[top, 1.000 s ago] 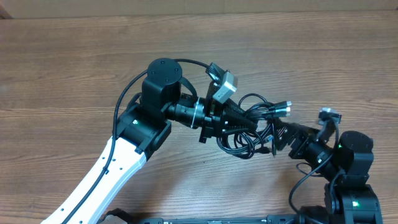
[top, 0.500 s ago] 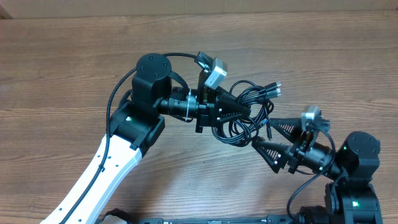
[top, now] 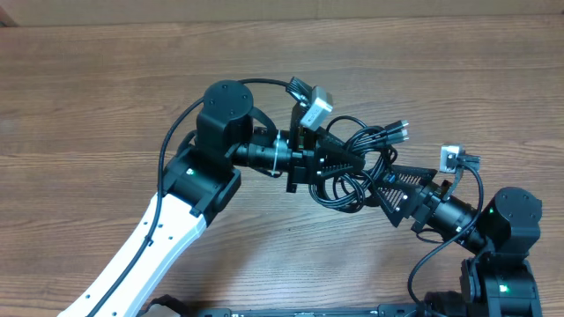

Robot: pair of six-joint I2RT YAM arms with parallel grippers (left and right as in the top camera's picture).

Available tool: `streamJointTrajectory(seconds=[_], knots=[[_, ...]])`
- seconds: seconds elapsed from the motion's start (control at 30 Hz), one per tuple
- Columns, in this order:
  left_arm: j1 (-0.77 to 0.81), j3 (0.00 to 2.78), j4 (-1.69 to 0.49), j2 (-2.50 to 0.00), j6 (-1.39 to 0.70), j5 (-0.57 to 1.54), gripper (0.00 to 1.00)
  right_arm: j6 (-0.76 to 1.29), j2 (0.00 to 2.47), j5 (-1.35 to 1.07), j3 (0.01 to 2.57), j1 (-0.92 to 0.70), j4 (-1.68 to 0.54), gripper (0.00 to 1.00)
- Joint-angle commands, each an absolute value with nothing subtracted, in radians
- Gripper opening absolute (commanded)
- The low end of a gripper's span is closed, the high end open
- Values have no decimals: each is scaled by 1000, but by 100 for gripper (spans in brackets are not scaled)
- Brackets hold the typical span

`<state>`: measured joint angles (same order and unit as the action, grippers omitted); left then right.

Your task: Untangle cables

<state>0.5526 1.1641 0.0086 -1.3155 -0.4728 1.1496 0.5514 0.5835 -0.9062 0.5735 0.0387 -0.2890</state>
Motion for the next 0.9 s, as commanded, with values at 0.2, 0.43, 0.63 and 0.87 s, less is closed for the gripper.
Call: streamJointTrajectory(seconds=[0.2,0.43,0.63,0.87], knots=[[591,1188,80,-1294,-524,1120,4,580,579,-931,574,39,-259,100],[669,1188,80,-1294,-532,1172,4,605,579,-714,574,39,-368,100],[668,1188,80,-1294,-522,1250,4,625,579,-395,574,40,-545,100],[631,1188,75,-1294,-462,1260,4,576,579,-382,574,40,-581,100]])
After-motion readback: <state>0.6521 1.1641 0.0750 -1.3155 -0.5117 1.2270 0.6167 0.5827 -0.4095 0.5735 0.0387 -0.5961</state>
